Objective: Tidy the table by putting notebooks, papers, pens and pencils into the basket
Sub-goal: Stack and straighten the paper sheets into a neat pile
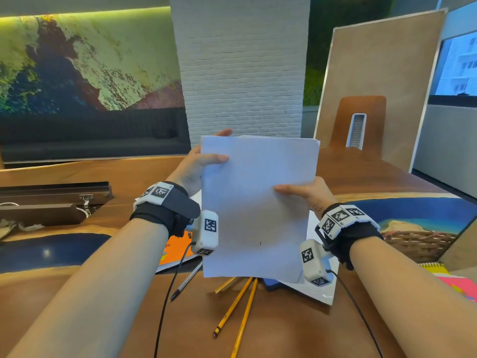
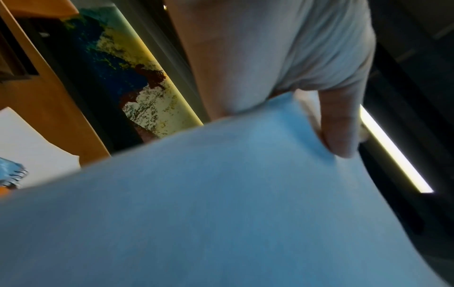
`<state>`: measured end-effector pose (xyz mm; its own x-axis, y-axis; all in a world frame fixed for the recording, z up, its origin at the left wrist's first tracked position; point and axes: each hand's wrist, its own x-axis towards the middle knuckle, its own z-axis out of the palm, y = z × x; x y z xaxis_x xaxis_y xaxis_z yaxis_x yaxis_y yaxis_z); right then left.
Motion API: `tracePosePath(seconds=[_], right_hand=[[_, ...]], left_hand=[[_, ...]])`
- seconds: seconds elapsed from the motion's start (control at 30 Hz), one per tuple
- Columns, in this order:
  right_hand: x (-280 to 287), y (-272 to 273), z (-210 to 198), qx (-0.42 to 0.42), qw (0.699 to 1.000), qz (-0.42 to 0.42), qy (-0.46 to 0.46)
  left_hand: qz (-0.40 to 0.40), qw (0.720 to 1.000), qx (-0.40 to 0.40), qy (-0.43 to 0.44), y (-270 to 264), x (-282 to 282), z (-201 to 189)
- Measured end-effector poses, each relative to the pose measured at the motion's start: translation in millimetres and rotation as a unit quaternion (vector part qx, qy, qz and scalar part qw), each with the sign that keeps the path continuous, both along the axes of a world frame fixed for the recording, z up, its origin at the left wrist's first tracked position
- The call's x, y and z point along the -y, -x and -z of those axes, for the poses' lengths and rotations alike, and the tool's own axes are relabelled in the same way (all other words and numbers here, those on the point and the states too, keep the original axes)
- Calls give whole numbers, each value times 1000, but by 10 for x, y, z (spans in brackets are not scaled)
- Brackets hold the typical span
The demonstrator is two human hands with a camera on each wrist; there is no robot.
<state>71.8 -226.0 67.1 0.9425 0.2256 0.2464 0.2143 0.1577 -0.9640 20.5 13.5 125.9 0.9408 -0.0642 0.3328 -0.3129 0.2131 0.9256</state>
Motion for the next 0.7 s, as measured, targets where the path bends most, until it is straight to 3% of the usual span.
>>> tracePosePath(seconds=[0.13, 0.3, 0.47, 0.57, 0.7], right_hand=[[-26, 29, -64, -8, 999, 8, -37], [-38, 2, -197, -7, 999, -6, -34], [-13, -4, -14, -15, 1000, 4, -11], [-10, -9, 99, -16, 999, -18, 31], [-62, 33, -8, 3, 1000, -18, 25]], left_hand=[[37, 999, 3, 5, 18, 94, -116], [-8, 1000, 26, 6, -31, 156, -217], [-66, 997, 17, -28, 13, 41, -12], [-69, 997, 2, -17, 45, -33, 92], [-46, 999, 15, -16, 108, 7, -99]])
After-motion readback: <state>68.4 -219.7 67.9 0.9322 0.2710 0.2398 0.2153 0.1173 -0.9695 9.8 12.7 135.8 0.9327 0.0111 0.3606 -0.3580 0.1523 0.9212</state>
